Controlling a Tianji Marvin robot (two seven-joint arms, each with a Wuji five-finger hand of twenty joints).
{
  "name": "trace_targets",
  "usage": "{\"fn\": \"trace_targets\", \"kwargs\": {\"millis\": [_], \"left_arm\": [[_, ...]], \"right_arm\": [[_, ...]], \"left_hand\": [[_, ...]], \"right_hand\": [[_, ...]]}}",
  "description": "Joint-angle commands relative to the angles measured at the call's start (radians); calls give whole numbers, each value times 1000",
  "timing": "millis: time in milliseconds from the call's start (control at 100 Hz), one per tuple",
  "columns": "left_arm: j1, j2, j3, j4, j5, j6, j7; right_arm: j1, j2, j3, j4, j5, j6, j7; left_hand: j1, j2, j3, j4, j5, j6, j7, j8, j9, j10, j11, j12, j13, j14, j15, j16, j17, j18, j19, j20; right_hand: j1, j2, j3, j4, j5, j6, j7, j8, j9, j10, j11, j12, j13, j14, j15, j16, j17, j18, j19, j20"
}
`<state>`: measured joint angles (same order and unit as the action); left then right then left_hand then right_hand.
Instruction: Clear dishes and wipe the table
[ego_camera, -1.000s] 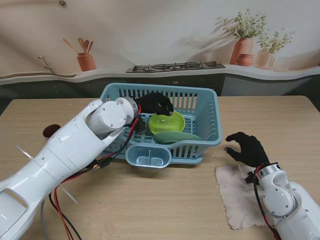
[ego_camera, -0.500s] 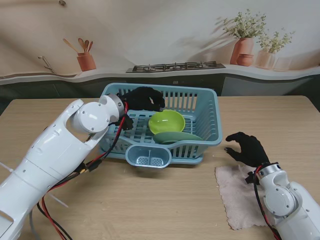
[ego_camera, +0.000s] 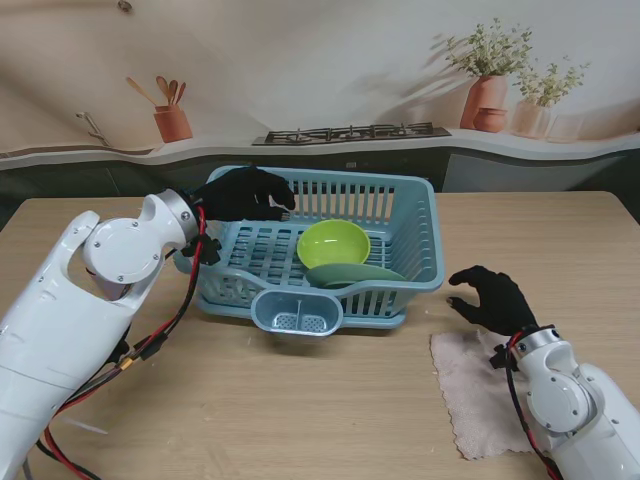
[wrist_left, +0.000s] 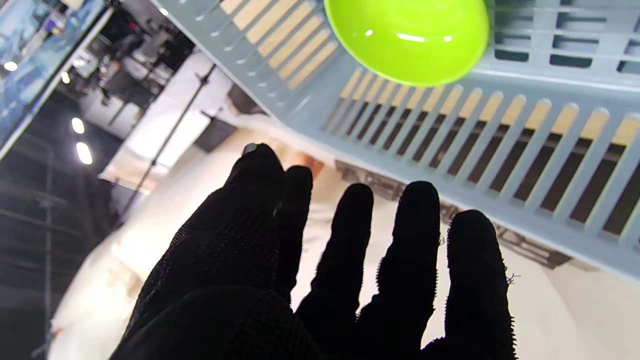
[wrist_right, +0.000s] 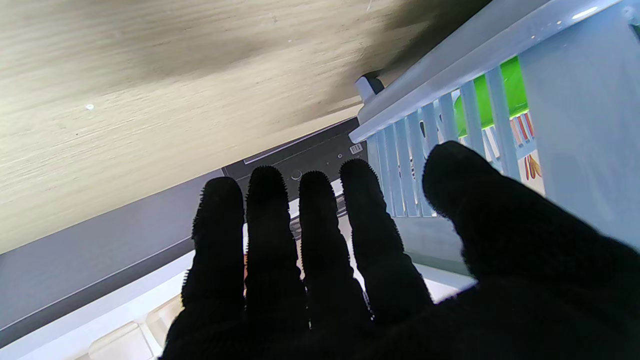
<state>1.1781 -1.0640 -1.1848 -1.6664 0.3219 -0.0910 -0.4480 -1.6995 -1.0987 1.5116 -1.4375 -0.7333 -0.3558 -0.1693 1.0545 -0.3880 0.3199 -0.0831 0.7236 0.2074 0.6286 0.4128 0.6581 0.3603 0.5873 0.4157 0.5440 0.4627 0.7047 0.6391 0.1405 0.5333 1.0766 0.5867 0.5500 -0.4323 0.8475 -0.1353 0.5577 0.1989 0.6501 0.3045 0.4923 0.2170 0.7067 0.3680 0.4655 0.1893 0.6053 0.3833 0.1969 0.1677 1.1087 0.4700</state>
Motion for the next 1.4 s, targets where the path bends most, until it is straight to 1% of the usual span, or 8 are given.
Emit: {"fn": "trace_targets", "kwargs": {"millis": [0,180,300,440,770,1070,1250,1390], "left_arm": [[16,21,-25,-16,9,-25,-11],[89,32,-126,-53,50,-112,-7],[130,34,-182,-61,93,-174,20],[168,34,-236,-57,129,-224,52],[228,22,-330,1,225,-318,179],[284,11,-403,36,309,-392,293],[311,6,-442,58,363,-437,353],[335,2,-477,73,403,-473,403]], "right_arm": [[-7,1,-4,-8,-4,1,15],[-6,1,-9,-10,-4,8,19],[-6,2,-12,-12,-3,11,22],[-7,2,-14,-13,-3,14,24],[-7,2,-18,-17,-4,21,27],[-8,2,-22,-21,-3,27,31],[-9,3,-21,-23,-3,27,33],[-9,3,-21,-23,-4,26,33]], "left_hand": [[62,31,-21,25,-9,-13,16,-3,15,-14,14,9,23,11,15,14,4,18,34,23],[66,30,-19,26,-12,-15,19,-1,17,-16,15,10,23,10,17,15,4,-5,35,24],[76,19,-12,29,-12,-19,24,3,20,-18,18,11,26,9,22,17,5,-9,40,27],[86,3,7,32,-22,-20,23,0,8,-21,14,10,15,3,15,13,3,-18,39,26],[99,8,42,23,-29,-20,28,-5,-2,-24,12,10,7,-4,5,6,2,-28,32,23],[128,17,58,19,-47,-12,8,-26,-37,-27,-4,5,-26,-14,-19,-10,-11,-57,9,10],[157,29,60,18,-60,-11,2,-28,-52,-29,-7,18,-43,-20,-26,-17,-25,-79,-9,-1],[161,31,61,18,-66,-14,-1,-30,-61,-33,-13,25,-52,-25,-29,-20,-30,-88,-14,-6]], "right_hand": [[1,2,-6,12,25,3,-7,7,6,-6,-4,-10,-14,-16,-11,-5,-10,-18,-10,10],[0,1,-7,12,25,5,-7,7,6,-7,-4,-10,-15,-16,-12,-5,-10,-17,-10,10],[1,1,-6,12,26,4,-7,7,7,-6,-4,-10,-15,-16,-13,-6,-10,-19,-11,10],[1,2,-6,12,26,4,-7,7,6,-6,-5,-10,-16,-17,-13,-6,-10,-17,-11,10],[1,2,-6,12,26,3,-8,7,7,-6,-4,-10,-15,-16,-13,-6,-10,-18,-10,10],[0,2,-7,12,26,3,-8,8,6,-7,-5,-10,-15,-17,-13,-6,-11,-18,-11,10],[1,2,-6,12,26,3,-8,8,7,-6,-5,-10,-15,-16,-13,-6,-10,-18,-11,10],[0,2,-7,12,26,3,-8,8,7,-7,-5,-10,-14,-17,-13,-6,-10,-20,-11,10]]}}
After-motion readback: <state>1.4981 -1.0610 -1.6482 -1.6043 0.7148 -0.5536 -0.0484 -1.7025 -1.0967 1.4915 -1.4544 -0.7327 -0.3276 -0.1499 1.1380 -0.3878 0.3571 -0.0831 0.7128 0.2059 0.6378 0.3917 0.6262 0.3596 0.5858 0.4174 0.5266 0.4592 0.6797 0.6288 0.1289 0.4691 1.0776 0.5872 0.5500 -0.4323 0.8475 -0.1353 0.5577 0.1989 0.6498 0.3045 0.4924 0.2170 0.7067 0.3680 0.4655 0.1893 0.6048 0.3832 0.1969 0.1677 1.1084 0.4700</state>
